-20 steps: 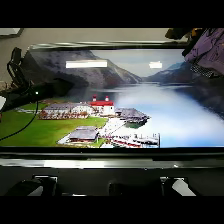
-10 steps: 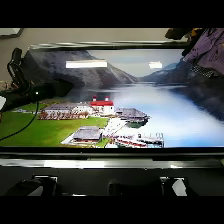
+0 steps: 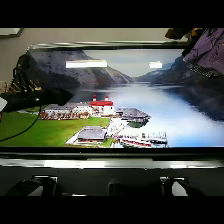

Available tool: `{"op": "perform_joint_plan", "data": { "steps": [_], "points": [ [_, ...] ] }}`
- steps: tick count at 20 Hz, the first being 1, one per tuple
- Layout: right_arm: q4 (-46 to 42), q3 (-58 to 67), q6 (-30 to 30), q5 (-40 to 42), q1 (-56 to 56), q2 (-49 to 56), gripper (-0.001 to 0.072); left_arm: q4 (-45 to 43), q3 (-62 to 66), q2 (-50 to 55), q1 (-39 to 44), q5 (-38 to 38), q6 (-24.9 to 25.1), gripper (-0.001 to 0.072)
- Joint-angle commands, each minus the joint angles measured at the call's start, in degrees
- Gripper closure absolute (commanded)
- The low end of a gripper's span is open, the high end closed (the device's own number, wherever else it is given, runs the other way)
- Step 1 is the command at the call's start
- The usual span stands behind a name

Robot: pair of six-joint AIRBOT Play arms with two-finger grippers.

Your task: Fold the clothes and pants, and hang the long-sleeved shirts on hangers.

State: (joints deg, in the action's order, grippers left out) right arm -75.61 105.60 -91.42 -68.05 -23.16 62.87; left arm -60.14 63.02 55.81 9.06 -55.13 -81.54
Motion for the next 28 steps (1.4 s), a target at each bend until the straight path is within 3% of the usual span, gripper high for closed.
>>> {"op": "perform_joint_plan", "data": {
  "steps": [1,4,5,6,7,8,13,28],
  "points": [
    [-4.7,-14.9,5.2,-7.3,19.0,-0.3,0.0228,-8.8,0.0,-1.3,0.0,-6.4,0.1,-0.0013],
    [-10.5,-29.6,3.5,-5.5,31.6,-3.3,0.0233,-15.0,0.0,-2.9,0.0,-6.8,0.1,-0.0013],
    [-10.8,-33.5,2.0,-4.6,34.0,-4.0,0.0321,-16.5,0.0,-2.8,0.0,-6.9,0.1,0.0005],
    [-10.7,-36.2,1.4,-4.3,35.6,-4.3,0.0490,-17.1,0.0,-2.8,0.0,-6.8,0.1,0.0101],
    [-10.5,-38.3,1.4,-4.6,36.9,-4.3,0.0614,-17.8,0.0,-2.8,0.0,-6.8,0.1,0.0373],
    [-10.1,-40.1,1.4,-4.5,37.9,-4.3,0.0679,-18.5,0.0,-2.8,-0.1,-6.9,0.2,0.0692],
    [-9.9,-42.3,1.4,-7.3,38.7,-4.3,0.0679,-22.0,0.0,-2.8,0.0,-6.8,0.1,0.0681],
    [-10.0,-42.3,1.4,-6.9,38.7,-4.3,0.0680,-22.0,0.0,-2.8,0.0,-6.8,0.1,0.0682]
  ]
}}
